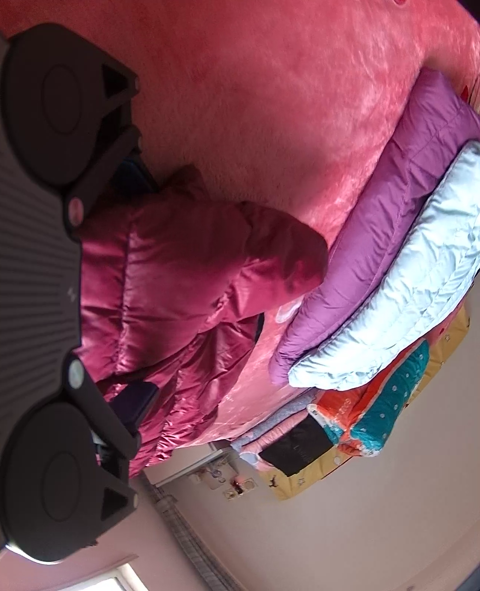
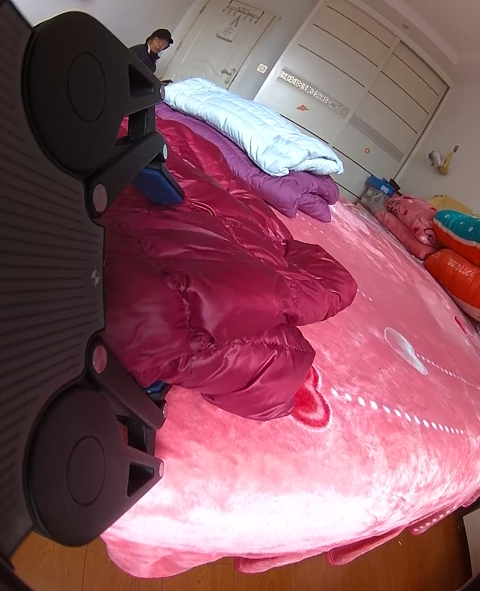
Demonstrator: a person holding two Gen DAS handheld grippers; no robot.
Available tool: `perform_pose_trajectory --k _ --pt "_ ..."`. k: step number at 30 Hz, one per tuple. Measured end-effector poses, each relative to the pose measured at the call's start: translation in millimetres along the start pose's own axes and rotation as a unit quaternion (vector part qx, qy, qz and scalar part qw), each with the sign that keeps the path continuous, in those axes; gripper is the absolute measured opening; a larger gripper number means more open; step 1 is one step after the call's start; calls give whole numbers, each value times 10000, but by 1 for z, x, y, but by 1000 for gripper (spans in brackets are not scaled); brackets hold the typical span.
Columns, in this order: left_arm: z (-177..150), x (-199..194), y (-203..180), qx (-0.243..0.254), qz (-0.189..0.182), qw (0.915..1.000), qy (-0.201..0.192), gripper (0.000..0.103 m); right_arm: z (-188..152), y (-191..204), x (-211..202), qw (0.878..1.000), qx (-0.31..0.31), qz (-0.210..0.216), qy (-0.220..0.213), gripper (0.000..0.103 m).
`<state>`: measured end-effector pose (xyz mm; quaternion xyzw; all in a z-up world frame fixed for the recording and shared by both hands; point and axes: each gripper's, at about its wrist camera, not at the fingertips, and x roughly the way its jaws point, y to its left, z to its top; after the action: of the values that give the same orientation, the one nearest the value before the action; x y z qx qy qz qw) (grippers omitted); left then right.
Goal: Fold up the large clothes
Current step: 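Grasp the folded jacket with both grippers, then lift the jacket with both grippers and carry it onto the quilt stack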
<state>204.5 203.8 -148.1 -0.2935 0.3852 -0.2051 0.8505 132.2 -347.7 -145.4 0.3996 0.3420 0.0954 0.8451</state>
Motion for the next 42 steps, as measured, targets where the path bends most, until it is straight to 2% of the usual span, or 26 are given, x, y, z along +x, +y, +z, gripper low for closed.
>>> perform_pose_trajectory --k 4,7,10,12,17,23,26,28,35,42 --pt "-2 9 -8 243 -11 9997 78 101 2 -6 2 9993 330 125 -84 103" --pt "-4 13 -16 423 -15 9991 95 100 -2 1 -1 9997 206 -46 -148 103" --pt "-8 15 -26 591 -1 9982 133 82 -8 20 2 9984 -198 -493 -202 103" --pt "-11 14 -31 636 73 9979 111 73 -13 33 1 9960 -410 -744 -283 97" --pt "-25 3 -55 1178 494 9918 -68 45 -30 71 -7 9822 -1209 -1345 -515 70" --pt "-42 -11 -87 1602 1063 9810 -245 29 -57 109 -19 9559 -2076 -1904 -826 50" --pt "-49 -22 -97 1667 1239 9776 -333 26 -73 127 -30 9398 -2492 -2097 -1036 44" --pt "-53 -30 -103 1725 1339 9751 -383 25 -82 136 -37 9245 -2850 -2240 -1177 41" --pt "-69 -65 -124 1926 1541 9671 -629 23 -119 165 -66 8713 -3849 -2550 -1663 37" --pt "-69 -115 -140 2153 1663 9567 -1036 23 -143 189 -97 8367 -4426 -2494 -2045 35"
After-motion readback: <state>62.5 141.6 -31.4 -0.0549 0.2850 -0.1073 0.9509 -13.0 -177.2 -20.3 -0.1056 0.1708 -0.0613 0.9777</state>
